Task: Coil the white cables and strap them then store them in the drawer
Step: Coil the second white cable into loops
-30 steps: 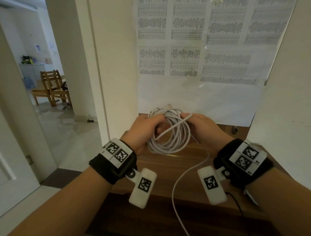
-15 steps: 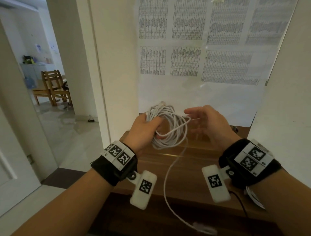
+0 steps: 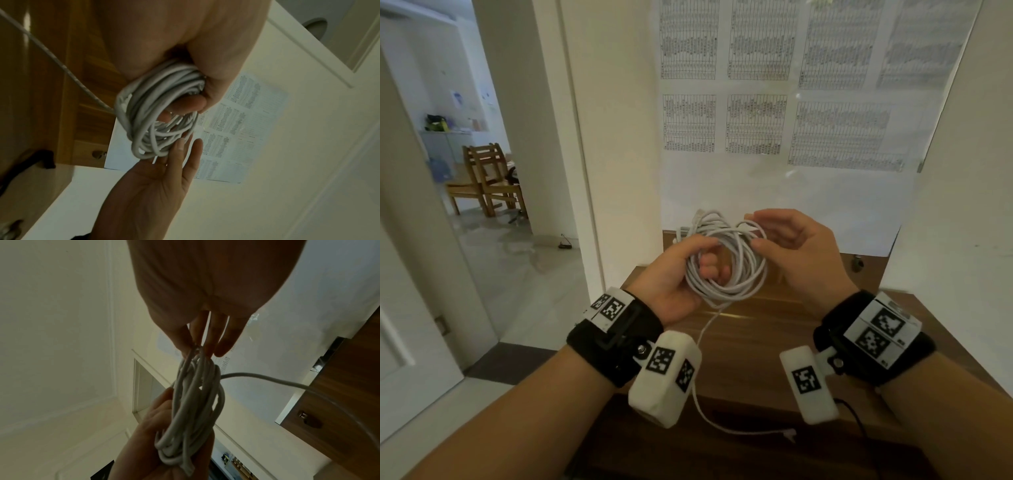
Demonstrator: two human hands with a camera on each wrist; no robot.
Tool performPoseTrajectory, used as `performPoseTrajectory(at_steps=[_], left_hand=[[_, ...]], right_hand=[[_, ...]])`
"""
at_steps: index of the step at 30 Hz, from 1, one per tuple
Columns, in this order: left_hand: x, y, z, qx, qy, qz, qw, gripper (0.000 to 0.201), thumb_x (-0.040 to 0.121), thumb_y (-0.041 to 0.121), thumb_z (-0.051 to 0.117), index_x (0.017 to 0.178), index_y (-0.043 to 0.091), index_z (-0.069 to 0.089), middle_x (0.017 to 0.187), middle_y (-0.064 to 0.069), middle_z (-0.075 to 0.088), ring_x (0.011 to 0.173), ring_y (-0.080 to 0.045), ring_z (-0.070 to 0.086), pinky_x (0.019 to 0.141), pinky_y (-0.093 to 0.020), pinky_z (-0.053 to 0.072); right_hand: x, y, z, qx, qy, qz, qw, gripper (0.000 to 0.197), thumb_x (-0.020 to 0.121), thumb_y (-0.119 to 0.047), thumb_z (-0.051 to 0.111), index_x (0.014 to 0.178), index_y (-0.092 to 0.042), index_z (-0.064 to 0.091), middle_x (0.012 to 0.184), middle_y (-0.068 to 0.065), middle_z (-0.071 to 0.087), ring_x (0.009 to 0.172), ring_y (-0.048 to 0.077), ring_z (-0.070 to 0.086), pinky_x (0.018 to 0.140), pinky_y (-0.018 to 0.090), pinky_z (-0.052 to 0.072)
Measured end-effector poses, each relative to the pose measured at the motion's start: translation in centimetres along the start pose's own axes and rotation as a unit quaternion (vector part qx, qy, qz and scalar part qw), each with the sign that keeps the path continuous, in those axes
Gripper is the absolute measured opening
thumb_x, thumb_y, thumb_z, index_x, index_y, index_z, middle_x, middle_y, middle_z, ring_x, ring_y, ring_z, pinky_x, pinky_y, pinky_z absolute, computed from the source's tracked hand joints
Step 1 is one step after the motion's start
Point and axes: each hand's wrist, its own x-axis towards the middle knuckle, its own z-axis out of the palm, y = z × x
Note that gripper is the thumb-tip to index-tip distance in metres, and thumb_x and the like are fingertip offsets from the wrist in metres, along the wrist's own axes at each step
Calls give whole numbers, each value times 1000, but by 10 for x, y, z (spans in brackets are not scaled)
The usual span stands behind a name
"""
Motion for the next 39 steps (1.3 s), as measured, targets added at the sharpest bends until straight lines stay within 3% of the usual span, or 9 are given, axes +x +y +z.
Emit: performPoseTrajectory(at_steps=[5,9,12,18,22,27,31,34,39], left_hand=[[-2,4,-3,49,-50,-29,997,27,94,24,55,70,12,49,40,8,30,32,-7,30,69,-24,44],[0,2,-4,28,-90,-14,995,33,95,24,56,65,14,46,37,9,29,29,-5,29,60,-22,45],[-1,-4,1,78,-82,23,993,29,93,25,58,68,14,47,38,10,30,30,-4,28,55,-20,42],[-7,-3,1,49,-74,16,996,21,87,28,56,73,14,50,47,8,42,38,-3,44,55,-18,49],[-10,-5,0,10,-96,14,995,19,90,23,56,80,8,62,53,5,53,48,-7,57,64,-25,57],[-6,3,4,9,-145,-19,989,27,95,30,51,74,13,52,38,11,28,32,-5,23,48,-20,40],[-6,7,5,-47,-203,-46,977,38,98,38,48,66,17,46,42,11,20,36,-7,17,53,-19,36],[-4,10,8,-52,-186,-2,981,35,100,35,46,69,18,47,45,11,24,36,-6,28,58,-19,42],[-2,22,16,-94,-113,77,986,34,102,37,43,72,20,41,44,10,29,37,-5,29,58,-19,43]], right_hand=[[-3,2,4,12,0,15,1000,32,87,4,69,117,-7,66,113,3,74,105,13,71,93,27,56],[-5,-6,16,10,-76,100,992,22,102,-31,50,112,-22,68,99,-10,75,92,2,70,85,22,55],[-4,-7,19,19,-161,135,977,39,95,-48,52,115,-20,70,104,-1,77,99,14,71,90,32,55],[-2,3,12,-26,-182,82,980,31,89,-24,62,114,-6,66,104,26,69,98,42,68,90,65,51],[-2,0,15,-62,-144,40,987,22,96,-26,59,104,-8,68,94,23,70,88,38,69,81,59,55],[-2,-6,19,-77,-114,15,990,29,103,-24,53,78,-11,60,69,9,59,64,18,57,66,43,48],[2,-4,20,-44,-122,40,991,66,92,-59,50,102,6,62,86,30,61,76,30,59,76,50,51],[0,8,21,-23,-137,105,985,82,85,-80,41,118,-9,64,111,27,67,102,44,65,97,55,52],[-10,31,26,-12,-192,129,973,56,87,-45,71,136,-25,53,129,-1,65,116,15,65,101,39,53]])
